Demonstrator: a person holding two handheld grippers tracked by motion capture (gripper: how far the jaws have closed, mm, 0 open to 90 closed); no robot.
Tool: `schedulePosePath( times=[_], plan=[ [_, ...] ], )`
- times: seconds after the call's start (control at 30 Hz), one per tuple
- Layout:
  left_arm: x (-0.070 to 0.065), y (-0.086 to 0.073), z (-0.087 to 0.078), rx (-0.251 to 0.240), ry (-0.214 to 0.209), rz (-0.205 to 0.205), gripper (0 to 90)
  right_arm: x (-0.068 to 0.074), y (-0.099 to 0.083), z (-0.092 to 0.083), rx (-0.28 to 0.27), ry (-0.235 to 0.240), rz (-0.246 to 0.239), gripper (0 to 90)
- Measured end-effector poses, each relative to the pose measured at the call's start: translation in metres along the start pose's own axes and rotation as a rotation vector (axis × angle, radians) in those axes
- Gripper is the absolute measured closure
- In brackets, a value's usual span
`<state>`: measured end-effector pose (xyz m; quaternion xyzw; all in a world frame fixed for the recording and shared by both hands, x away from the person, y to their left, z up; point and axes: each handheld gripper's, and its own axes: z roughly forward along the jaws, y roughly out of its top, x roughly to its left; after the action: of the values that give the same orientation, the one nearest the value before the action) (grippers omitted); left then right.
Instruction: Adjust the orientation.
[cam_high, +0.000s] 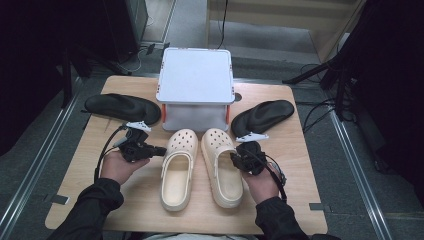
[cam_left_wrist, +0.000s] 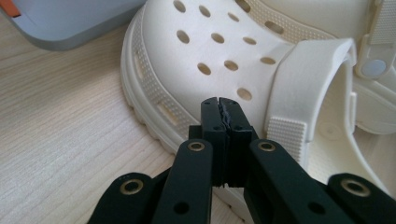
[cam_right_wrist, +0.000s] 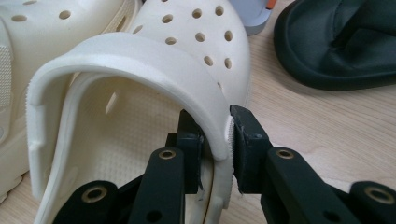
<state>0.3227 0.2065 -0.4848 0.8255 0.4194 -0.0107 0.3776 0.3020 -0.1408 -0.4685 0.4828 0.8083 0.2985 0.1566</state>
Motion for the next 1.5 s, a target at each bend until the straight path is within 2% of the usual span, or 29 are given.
schedulePosePath(
  times=[0.17,0.27,0.37,0.43,0.57,0.67,0.77,0.87,1.07,1.17,1.33,1.43,1.5],
  plan=[
    [0.001,-0.003,0.001,0.020,0.017,-0.001,90.0,0.006,0.001,0.003,0.001,0.010,-0.008,75.5],
    [0.002,-0.005,0.003,0.035,0.014,-0.014,90.0,0.010,0.002,0.006,0.002,0.018,-0.030,75.1],
    [0.000,-0.006,0.006,0.053,0.010,-0.003,89.9,0.014,0.001,0.007,0.012,0.022,-0.044,73.7],
    [-0.001,-0.007,0.006,0.045,0.014,0.000,90.0,0.015,0.001,0.008,0.007,0.039,-0.051,73.7],
    [0.001,-0.009,0.006,0.037,-0.012,-0.029,90.0,0.016,0.003,0.009,0.006,0.042,-0.058,73.5],
    [-0.003,-0.011,0.006,0.043,-0.019,-0.010,90.0,0.018,0.004,0.010,0.006,0.058,-0.061,72.7],
    [-0.006,-0.012,0.007,0.046,-0.027,-0.010,89.9,0.021,0.005,0.012,-0.002,0.079,-0.066,71.8],
    [-0.009,-0.013,0.007,0.042,-0.015,-0.004,90.0,0.020,0.005,0.013,-0.006,0.092,-0.063,71.7],
    [-0.014,-0.015,0.008,0.036,-0.027,-0.012,90.0,0.018,0.006,0.015,-0.025,0.093,-0.063,71.8],
    [-0.016,-0.016,0.008,0.051,-0.041,-0.009,90.0,0.016,0.007,0.017,-0.033,0.098,-0.062,71.6],
    [-0.018,-0.017,0.007,0.056,-0.037,-0.007,89.9,0.012,0.009,0.019,-0.043,0.106,-0.084,70.8],
    [-0.013,-0.017,0.005,0.052,-0.033,-0.045,83.4,0.009,0.009,0.019,-0.037,0.126,-0.099,68.1],
    [-0.014,-0.015,0.002,0.034,-0.024,-0.045,83.1,0.007,0.009,0.017,-0.041,0.131,-0.117,66.6]
  ],
)
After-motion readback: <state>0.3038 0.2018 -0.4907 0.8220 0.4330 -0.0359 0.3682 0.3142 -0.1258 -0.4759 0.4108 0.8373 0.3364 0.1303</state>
